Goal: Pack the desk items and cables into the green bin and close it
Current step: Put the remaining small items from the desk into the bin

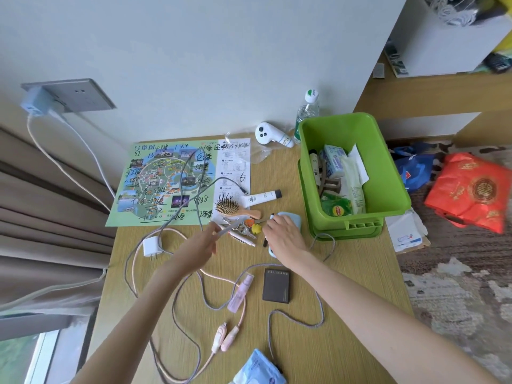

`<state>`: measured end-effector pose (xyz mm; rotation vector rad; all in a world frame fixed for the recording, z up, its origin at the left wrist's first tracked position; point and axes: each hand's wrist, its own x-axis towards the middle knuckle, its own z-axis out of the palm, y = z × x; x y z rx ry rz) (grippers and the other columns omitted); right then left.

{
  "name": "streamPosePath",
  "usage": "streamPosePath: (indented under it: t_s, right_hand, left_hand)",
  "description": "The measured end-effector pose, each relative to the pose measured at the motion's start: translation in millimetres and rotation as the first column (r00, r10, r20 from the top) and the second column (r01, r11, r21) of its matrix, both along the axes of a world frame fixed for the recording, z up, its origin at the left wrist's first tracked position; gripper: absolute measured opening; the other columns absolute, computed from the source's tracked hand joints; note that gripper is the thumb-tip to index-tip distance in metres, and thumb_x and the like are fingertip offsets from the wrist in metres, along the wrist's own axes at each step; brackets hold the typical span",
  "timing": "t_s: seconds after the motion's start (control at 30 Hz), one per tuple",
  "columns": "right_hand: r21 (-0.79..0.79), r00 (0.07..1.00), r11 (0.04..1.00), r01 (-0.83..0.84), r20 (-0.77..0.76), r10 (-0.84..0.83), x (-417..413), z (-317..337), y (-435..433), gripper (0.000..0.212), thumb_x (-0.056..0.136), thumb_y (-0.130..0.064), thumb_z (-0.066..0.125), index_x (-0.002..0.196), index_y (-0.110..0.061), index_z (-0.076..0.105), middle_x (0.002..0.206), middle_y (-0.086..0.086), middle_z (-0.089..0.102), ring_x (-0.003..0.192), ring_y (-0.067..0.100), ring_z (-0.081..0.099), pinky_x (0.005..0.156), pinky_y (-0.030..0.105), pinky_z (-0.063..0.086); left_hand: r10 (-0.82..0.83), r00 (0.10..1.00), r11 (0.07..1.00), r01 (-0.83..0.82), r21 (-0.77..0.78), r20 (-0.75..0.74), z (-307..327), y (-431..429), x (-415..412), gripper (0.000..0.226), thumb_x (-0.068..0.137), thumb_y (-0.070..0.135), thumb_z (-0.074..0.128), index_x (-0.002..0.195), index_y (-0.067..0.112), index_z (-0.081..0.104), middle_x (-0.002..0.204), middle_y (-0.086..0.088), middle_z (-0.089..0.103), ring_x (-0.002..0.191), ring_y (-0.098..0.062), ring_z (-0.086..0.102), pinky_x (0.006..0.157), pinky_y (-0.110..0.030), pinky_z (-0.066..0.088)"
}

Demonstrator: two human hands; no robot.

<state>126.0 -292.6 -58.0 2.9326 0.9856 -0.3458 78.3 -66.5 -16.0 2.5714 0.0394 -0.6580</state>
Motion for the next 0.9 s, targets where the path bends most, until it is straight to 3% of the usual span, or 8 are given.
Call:
streamPosePath:
  t_s: [0.07, 0.2, 0.37, 0.47, 0.53, 0.6, 0.77, 0.9]
  right_hand:
    - [-0.047, 1.000, 0.999, 0.018, 0.002, -0.018, 4.2, 2.1, 7.9, 0.028, 0.087, -0.010, 0.059, 0.116, -0.011, 0.058, 0.110, 0.004, 0.060, 0.110, 0.024, 0.046, 0.099, 0.037, 0.033]
    - [-0.175, 0.999, 0.984, 0.042, -0.006, -0.044, 8.2, 5.3, 27.0, 0.040, 0.080, -0.009, 0.068, 0.118, -0.012, 0.056, 0.110, 0.004, 0.063, 0.106, 0.024, 0.050, 0.096, 0.037, 0.034]
    - [-0.277, 1.000, 0.961, 0.005, -0.017, -0.010, 10.2, 0.6, 38.2, 0.042, 0.077, -0.009, 0.071, 0.117, -0.014, 0.057, 0.115, 0.005, 0.061, 0.108, 0.024, 0.052, 0.099, 0.037, 0.036]
    - [-0.236, 0.996, 0.968, -0.082, 0.002, 0.085, 12.6, 0.5, 30.2, 0.041, 0.078, -0.007, 0.069, 0.118, -0.014, 0.058, 0.125, 0.008, 0.054, 0.112, 0.024, 0.050, 0.096, 0.038, 0.037]
    - [-0.210, 0.985, 0.963, -0.167, 0.011, 0.173, 13.4, -0.6, 24.3, 0.046, 0.077, -0.007, 0.069, 0.121, -0.013, 0.056, 0.132, 0.010, 0.048, 0.119, 0.024, 0.045, 0.098, 0.038, 0.036]
    - [-0.192, 0.969, 0.951, -0.242, 0.011, 0.248, 13.8, -1.5, 20.8, 0.050, 0.076, -0.006, 0.070, 0.123, -0.012, 0.054, 0.133, 0.010, 0.047, 0.122, 0.024, 0.043, 0.099, 0.038, 0.034]
    - [-0.087, 0.958, 0.955, -0.285, 0.014, 0.287, 14.5, -1.2, 11.7, 0.064, 0.064, -0.003, 0.079, 0.121, -0.013, 0.052, 0.119, 0.005, 0.053, 0.110, 0.022, 0.051, 0.096, 0.036, 0.040]
    - [0.123, 0.978, 0.972, -0.199, 0.089, 0.189, 9.0, 1.0, 8.4, 0.051, 0.063, 0.002, 0.078, 0.106, -0.013, 0.055, 0.098, -0.001, 0.060, 0.085, 0.017, 0.059, 0.080, 0.028, 0.048]
  left_hand:
    - [0.127, 0.992, 0.989, -0.125, -0.075, 0.018, 0.4, 6.7, 2.9, 0.020, 0.103, 0.009, 0.035, 0.121, 0.008, 0.044, 0.075, 0.000, 0.060, 0.059, -0.018, 0.055, 0.054, -0.030, 0.047]
    - [0.365, 0.931, 0.910, -0.360, -0.205, -0.015, -5.0, 5.3, 5.9, 0.015, 0.103, 0.005, 0.031, 0.117, 0.007, 0.036, 0.087, -0.008, 0.059, 0.063, -0.021, 0.057, 0.058, -0.035, 0.055]
    - [0.656, 0.743, 0.695, -0.663, -0.279, -0.132, -19.8, -15.0, 8.5, 0.013, 0.098, 0.009, 0.044, 0.109, 0.007, 0.037, 0.088, -0.003, 0.051, 0.060, -0.017, 0.054, 0.044, -0.028, 0.054]
    - [0.667, 0.735, 0.708, -0.676, -0.207, -0.119, -28.3, -24.3, 14.7, 0.004, 0.092, 0.008, 0.048, 0.091, 0.004, 0.049, 0.072, -0.004, 0.054, 0.052, -0.018, 0.058, 0.050, -0.033, 0.057]
    - [0.657, 0.746, 0.728, -0.666, -0.164, -0.112, -34.1, -29.5, 20.5, 0.017, 0.094, 0.012, 0.051, 0.080, 0.001, 0.054, 0.063, -0.005, 0.056, 0.051, -0.023, 0.064, 0.053, -0.035, 0.056]
    - [0.653, 0.746, 0.734, -0.666, -0.136, -0.129, -37.5, -34.6, 26.4, 0.032, 0.096, 0.023, 0.054, 0.082, -0.005, 0.060, 0.060, -0.008, 0.059, 0.058, -0.028, 0.069, 0.052, -0.033, 0.055]
    - [0.625, 0.761, 0.768, -0.640, -0.043, -0.175, -49.8, -41.6, 35.4, 0.051, 0.098, 0.041, 0.051, 0.102, -0.009, 0.062, 0.084, -0.017, 0.067, 0.077, -0.032, 0.072, 0.058, -0.032, 0.052]
    - [0.647, 0.744, 0.755, -0.655, 0.005, -0.169, -54.5, -46.8, 39.8, 0.047, 0.098, 0.039, 0.052, 0.104, -0.006, 0.061, 0.092, -0.020, 0.071, 0.079, -0.032, 0.072, 0.070, -0.039, 0.060]
